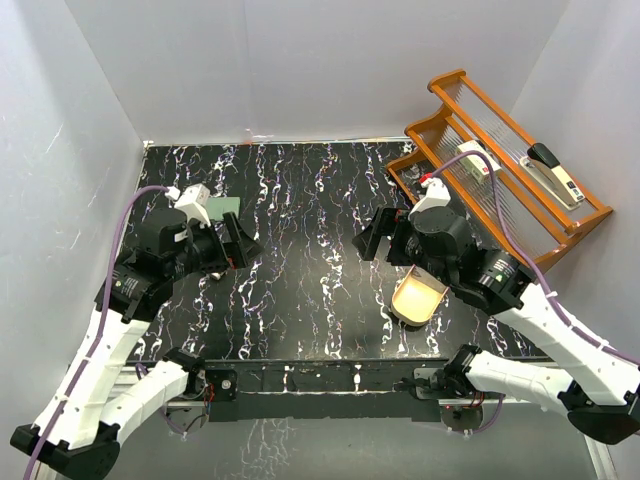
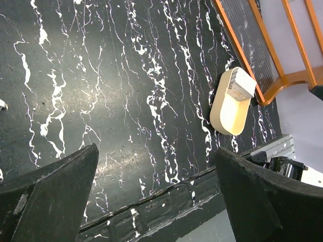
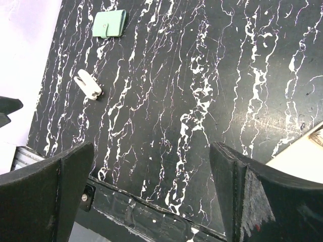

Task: Put the credit cards into the card holder
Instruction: Move the card holder to the center of the board.

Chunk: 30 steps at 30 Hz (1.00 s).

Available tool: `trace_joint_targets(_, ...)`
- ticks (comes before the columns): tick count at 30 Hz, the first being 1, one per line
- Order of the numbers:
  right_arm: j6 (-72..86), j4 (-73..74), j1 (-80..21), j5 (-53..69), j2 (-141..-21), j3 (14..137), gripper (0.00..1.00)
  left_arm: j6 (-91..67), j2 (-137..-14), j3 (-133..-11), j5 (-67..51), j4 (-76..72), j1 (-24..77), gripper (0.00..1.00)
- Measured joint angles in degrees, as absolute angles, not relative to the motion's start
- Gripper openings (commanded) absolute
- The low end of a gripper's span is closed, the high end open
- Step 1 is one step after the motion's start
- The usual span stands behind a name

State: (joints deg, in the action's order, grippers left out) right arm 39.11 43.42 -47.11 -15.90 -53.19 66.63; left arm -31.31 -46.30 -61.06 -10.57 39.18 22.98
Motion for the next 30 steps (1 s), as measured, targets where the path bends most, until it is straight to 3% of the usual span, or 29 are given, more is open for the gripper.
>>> trace_joint_targets(8, 39.11, 42.87, -47.11, -15.90, -52.58, 66.63, 0.98, -31.16, -48.66, -61.12, -5.76, 39.99, 22.98, 0.99)
trace_joint_targets(20, 38.83, 41.34, -47.11, -15.68, -52.47, 66.63, 0.98, -29.15, -74.91, -64.99, 8.71, 44.80, 21.87, 0.94)
trace_joint_targets(30, 37.36, 39.90, -47.09, -13.80, -51.35, 66.63, 0.98, -26.04, -91.09, -71.90, 7.53, 32.84, 4.91, 0.91)
